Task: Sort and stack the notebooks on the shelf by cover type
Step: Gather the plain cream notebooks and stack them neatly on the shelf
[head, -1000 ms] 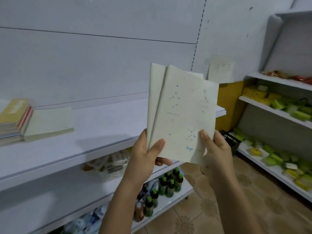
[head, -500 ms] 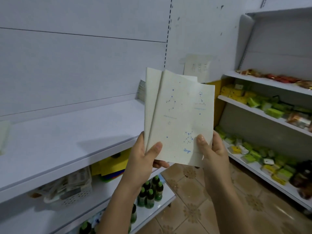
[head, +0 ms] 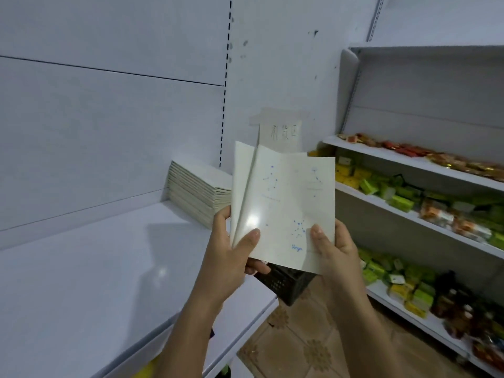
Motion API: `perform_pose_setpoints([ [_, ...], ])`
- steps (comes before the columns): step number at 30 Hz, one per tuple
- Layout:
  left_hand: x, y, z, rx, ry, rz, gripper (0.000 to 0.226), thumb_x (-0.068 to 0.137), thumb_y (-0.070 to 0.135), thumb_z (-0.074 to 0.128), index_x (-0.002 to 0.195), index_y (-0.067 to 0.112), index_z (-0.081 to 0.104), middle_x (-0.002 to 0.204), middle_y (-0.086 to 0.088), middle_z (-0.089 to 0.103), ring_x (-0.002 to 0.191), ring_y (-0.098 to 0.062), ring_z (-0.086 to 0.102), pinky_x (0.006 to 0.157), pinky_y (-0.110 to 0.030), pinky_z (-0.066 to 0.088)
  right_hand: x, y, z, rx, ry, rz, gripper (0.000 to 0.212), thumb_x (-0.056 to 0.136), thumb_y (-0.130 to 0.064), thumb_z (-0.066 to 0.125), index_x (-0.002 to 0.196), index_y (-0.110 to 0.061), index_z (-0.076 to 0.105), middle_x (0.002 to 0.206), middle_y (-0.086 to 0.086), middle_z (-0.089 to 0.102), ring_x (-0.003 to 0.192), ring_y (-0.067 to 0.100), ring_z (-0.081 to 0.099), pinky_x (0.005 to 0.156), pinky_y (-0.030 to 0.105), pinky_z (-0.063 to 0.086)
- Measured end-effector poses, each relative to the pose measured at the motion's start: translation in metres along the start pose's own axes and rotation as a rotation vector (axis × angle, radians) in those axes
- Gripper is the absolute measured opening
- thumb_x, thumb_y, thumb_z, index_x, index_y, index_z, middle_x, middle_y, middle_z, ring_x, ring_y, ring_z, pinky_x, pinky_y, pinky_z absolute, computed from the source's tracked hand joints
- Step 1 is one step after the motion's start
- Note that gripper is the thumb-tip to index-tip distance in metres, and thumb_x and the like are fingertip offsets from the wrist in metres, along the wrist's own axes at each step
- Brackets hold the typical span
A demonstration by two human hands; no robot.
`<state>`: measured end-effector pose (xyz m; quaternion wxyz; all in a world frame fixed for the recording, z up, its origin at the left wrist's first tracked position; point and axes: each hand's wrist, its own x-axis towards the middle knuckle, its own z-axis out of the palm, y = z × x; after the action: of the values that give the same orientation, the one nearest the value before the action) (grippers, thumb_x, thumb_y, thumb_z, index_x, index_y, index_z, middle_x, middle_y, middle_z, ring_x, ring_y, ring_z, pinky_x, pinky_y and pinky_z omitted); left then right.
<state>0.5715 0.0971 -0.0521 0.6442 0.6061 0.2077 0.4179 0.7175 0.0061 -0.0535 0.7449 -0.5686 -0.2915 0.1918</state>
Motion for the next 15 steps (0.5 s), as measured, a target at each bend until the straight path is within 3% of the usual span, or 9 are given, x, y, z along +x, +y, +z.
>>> perform_pose_setpoints([
  [5, 0.032, -0.009, -0.011, 0.057, -0.028, 0.038, 0.047, 0.087, 0.03, 0.061, 0.124, 0.046, 0.038, 0.111, -0.002, 0.062, 0.073, -0.02, 0.07, 0.055, -0.023, 0.054, 0.042, 0.017, 0.009, -0.009, -0.107, 0.053, 0.025, 0.092, -0.03, 0.059, 0.116, -0.03, 0.06, 0.108, -0.001, 0.07, 0.099, 0.024, 0.067, 0.085, 0.048, 0.056],
  [9, 0.057, -0.01, -0.021, 0.135, 0.003, 0.073, 0.046, 0.088, 0.032, 0.059, 0.115, 0.062, 0.038, 0.109, 0.017, 0.062, 0.08, -0.019, 0.07, 0.058, -0.026, 0.057, 0.08, 0.026, 0.031, -0.006, -0.194, 0.018, 0.017, 0.092, -0.03, 0.057, 0.108, -0.034, 0.06, 0.096, -0.013, 0.072, 0.083, 0.007, 0.069, 0.057, 0.023, 0.055],
  [11, 0.071, -0.009, -0.025, 0.17, 0.09, 0.105, 0.043, 0.083, 0.038, 0.06, 0.112, 0.062, 0.04, 0.108, 0.015, 0.062, 0.078, -0.021, 0.07, 0.057, -0.025, 0.056, 0.1, 0.029, 0.047, 0.021, -0.247, -0.018, 0.015, 0.093, -0.029, 0.056, 0.107, -0.036, 0.059, 0.094, -0.018, 0.07, 0.083, 0.002, 0.068, 0.053, 0.016, 0.052],
  [15, 0.104, -0.011, -0.029, 0.193, 0.308, 0.139, 0.037, 0.08, 0.053, 0.051, 0.115, 0.05, 0.043, 0.097, 0.01, 0.067, 0.074, -0.016, 0.069, 0.052, -0.019, 0.052, 0.148, 0.034, 0.075, 0.078, -0.393, -0.034, 0.019, 0.094, -0.02, 0.056, 0.11, -0.03, 0.057, 0.098, -0.014, 0.07, 0.09, 0.008, 0.068, 0.059, 0.017, 0.054],
])
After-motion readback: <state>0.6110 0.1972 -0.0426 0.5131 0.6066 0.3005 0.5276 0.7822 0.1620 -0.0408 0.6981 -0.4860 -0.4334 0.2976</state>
